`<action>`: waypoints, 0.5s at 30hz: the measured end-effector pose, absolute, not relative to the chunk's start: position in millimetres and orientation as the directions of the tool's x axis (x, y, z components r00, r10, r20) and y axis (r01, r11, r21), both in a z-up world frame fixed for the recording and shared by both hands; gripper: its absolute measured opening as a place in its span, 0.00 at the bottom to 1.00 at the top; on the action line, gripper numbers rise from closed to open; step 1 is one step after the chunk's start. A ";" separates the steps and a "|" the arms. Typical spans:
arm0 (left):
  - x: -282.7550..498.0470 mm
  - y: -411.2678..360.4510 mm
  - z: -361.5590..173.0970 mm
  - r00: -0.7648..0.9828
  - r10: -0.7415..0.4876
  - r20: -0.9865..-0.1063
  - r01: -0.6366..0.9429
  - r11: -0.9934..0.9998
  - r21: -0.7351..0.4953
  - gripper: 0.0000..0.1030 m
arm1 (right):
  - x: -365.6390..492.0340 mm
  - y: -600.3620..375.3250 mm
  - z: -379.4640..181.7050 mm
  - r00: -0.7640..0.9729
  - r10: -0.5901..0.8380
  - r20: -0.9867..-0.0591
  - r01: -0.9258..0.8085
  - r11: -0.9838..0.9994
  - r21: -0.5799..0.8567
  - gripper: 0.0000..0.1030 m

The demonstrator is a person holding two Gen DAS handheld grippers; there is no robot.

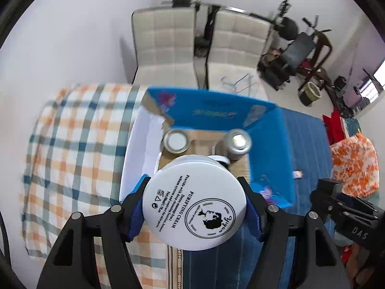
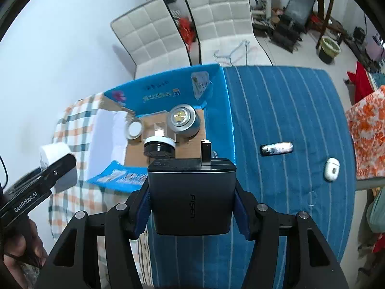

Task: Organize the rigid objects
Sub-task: 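Lower the cream jar into the box while the right tool lowers the charger inside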

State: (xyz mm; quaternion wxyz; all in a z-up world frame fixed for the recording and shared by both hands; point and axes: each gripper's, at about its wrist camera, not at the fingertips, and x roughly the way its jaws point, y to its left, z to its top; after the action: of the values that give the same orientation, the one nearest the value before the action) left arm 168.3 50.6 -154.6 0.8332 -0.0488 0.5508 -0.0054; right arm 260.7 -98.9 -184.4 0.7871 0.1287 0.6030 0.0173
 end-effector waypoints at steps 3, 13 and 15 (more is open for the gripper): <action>187.8 62.2 -185.4 0.328 -0.068 -0.942 -0.073 0.993 -0.097 0.65 | 285.9 -89.2 -211.0 0.230 0.179 -0.957 0.136 0.967 0.213 0.60; 242.1 63.7 -286.3 0.076 -0.117 -0.990 -0.052 0.991 -0.121 0.65 | 350.0 -55.9 -309.3 0.061 0.153 -0.986 0.187 0.969 0.162 0.60; 248.8 62.6 -303.8 0.030 -0.097 -0.995 -0.039 0.994 -0.098 0.65 | 358.3 -50.8 -323.1 0.044 0.123 -0.991 0.184 0.974 0.129 0.60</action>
State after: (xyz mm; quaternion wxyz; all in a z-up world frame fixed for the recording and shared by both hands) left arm 248.8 62.6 -303.8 0.7160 -0.0488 0.6961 -0.0202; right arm 358.3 -50.8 -323.1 0.7138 0.1113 0.6911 -0.0213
